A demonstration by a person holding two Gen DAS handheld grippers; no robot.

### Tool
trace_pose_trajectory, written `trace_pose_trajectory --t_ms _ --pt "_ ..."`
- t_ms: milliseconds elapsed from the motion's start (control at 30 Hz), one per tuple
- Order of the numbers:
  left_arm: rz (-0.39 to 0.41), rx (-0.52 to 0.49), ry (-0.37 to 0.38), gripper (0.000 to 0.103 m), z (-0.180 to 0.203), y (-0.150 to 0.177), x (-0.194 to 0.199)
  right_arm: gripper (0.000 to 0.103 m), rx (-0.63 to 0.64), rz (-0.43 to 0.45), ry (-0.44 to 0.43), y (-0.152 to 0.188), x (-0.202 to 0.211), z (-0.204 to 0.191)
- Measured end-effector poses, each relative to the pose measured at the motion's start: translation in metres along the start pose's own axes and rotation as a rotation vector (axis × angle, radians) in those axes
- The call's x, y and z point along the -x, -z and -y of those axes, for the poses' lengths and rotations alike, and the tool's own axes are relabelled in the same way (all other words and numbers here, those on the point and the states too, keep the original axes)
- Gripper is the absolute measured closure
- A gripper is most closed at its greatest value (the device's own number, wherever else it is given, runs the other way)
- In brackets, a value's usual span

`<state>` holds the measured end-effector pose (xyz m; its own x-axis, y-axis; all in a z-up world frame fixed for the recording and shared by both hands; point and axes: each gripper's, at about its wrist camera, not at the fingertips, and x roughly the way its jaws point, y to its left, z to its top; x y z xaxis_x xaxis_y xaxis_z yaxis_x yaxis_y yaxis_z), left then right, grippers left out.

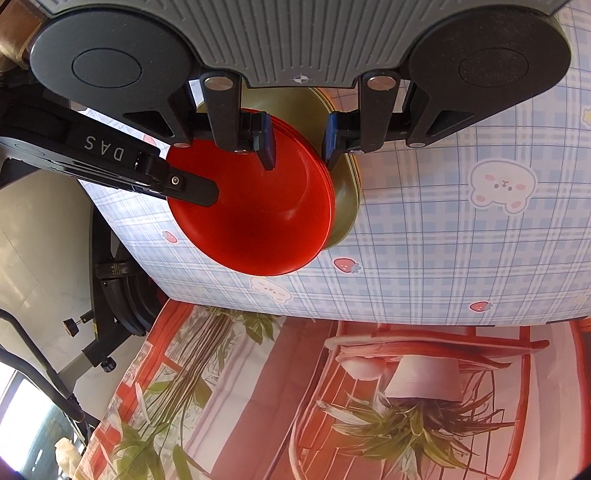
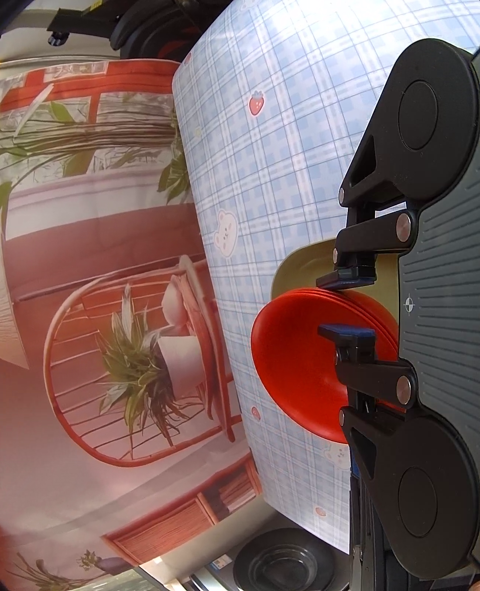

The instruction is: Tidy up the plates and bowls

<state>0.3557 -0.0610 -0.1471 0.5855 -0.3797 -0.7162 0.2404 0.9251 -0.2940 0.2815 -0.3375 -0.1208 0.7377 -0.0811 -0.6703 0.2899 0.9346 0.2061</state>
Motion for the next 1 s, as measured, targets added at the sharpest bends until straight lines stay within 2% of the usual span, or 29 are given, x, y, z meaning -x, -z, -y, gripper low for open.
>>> trace_pose_trajectory --t_ms 467,633,1000 --pt "-0.012 -0.029 -0.003 0.075 0.001 -0.001 -0.002 0.084 -0.031 0.000 0.006 -0.001 -0.006 -0.001" --pt "-0.023 -0.009 0.012 0.075 -0.001 0.001 -0.004 0.084 -0.038 -0.030 0.018 0.003 -0.009 0.003" --pt "-0.038 -0.048 0.014 0.075 0.005 0.008 -0.003 0.082 -0.091 -0.061 0.042 0.020 -0.009 0.010"
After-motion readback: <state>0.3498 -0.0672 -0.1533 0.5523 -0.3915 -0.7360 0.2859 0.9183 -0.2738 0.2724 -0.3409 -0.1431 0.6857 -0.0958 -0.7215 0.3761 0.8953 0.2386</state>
